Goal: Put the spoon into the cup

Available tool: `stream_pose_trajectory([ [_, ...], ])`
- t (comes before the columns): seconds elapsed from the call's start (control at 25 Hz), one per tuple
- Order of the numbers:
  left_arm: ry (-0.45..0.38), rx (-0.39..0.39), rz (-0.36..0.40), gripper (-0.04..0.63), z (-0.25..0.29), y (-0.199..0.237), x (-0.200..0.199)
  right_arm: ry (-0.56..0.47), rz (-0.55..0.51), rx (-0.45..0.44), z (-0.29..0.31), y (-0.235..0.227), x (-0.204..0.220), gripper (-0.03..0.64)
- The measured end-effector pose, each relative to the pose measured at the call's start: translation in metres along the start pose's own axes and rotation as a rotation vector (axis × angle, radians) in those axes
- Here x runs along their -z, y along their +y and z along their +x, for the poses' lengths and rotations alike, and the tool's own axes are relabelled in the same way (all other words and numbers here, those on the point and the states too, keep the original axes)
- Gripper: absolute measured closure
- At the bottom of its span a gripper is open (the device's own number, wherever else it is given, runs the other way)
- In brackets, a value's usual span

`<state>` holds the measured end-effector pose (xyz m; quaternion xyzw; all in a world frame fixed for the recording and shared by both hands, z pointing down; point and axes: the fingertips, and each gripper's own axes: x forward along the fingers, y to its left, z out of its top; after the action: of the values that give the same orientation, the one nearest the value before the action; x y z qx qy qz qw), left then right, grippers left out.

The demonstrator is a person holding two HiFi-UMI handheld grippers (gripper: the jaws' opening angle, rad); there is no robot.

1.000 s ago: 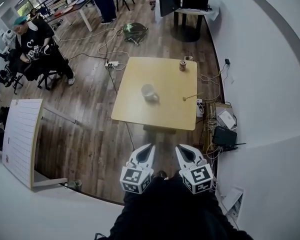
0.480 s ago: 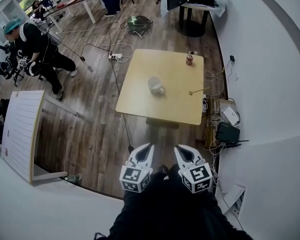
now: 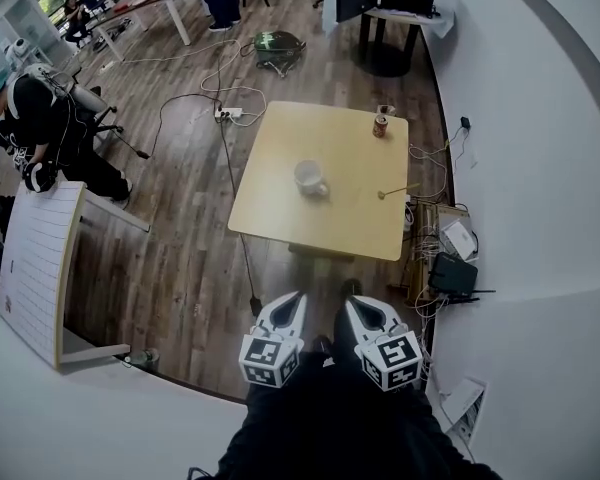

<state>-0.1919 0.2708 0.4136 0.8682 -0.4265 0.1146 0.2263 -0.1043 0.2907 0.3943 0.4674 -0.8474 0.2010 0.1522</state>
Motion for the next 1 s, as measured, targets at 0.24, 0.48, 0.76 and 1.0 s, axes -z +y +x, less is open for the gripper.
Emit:
stream_pose_trajectory([
  [0.24,0.002,-0.048,-0.005,0.561,0.040,0.024,-0.023,-0.006,0.006,-0.027,0.037,-0.038,-0.025,0.595],
  [0.48,-0.001,-0.064,0.003,0.561,0.102,0.040,-0.058,-0.028,0.007,-0.036,0.071,-0.093,-0.060,0.595],
  [0.76,0.042,-0.037,0.014,0.561,0.184,0.038,-0.080,-0.012,0.045,-0.018,0.098,-0.168,-0.077,0.595],
  [1.0,0.082,-0.015,0.018,0.561,0.247,0.031,-0.084,0.019,0.103,0.013,0.112,-0.231,-0.070,0.595],
])
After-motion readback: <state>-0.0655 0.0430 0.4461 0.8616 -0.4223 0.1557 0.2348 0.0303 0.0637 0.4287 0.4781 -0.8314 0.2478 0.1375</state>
